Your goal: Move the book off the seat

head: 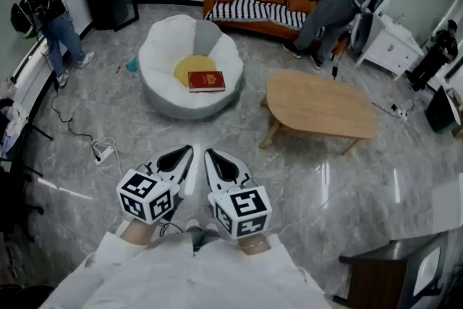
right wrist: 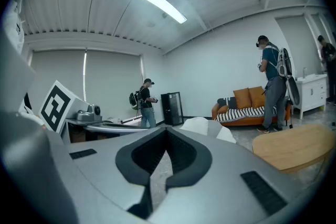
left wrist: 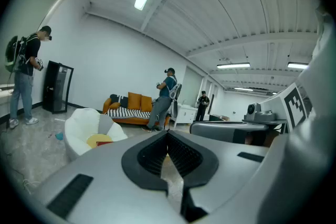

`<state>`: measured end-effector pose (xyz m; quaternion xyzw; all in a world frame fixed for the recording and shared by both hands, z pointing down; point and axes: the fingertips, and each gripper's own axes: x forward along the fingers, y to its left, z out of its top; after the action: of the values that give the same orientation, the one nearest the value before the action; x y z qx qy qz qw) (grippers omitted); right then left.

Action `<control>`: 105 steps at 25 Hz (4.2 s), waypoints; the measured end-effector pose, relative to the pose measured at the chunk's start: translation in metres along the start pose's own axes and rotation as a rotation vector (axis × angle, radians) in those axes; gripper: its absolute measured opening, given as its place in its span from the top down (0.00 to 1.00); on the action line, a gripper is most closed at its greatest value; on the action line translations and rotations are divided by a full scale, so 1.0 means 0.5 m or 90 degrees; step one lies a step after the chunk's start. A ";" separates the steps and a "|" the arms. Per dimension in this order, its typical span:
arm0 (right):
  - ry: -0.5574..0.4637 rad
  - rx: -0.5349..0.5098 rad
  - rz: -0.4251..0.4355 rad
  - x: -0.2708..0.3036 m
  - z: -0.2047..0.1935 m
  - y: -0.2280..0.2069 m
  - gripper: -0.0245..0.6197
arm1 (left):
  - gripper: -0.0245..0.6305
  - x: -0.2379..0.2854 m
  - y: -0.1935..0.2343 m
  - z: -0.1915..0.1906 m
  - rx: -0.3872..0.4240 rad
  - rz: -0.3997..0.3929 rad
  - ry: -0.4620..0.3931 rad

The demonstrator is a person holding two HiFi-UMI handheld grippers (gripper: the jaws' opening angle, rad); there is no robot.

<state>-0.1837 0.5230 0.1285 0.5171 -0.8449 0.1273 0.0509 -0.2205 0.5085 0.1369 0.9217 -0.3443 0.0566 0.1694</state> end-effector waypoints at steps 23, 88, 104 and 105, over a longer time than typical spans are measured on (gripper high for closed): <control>-0.005 0.055 -0.032 -0.032 -0.050 -0.068 0.94 | 0.95 0.021 -0.038 -0.069 -0.032 0.045 0.001; 0.005 0.088 -0.039 0.993 0.212 -0.627 0.94 | 0.95 0.808 0.768 0.289 -0.060 -0.017 0.021; 0.035 0.084 -0.015 1.109 0.238 -0.745 0.94 | 0.95 0.965 0.852 0.318 -0.084 0.000 0.039; 0.035 0.084 -0.015 1.111 0.239 -0.746 0.94 | 0.95 0.967 0.852 0.319 -0.087 -0.002 0.039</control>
<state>-0.1030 -0.1486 0.1951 0.5258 -0.8267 0.1960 0.0414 -0.1353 -0.1458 0.2110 0.9063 -0.3409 0.0608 0.2421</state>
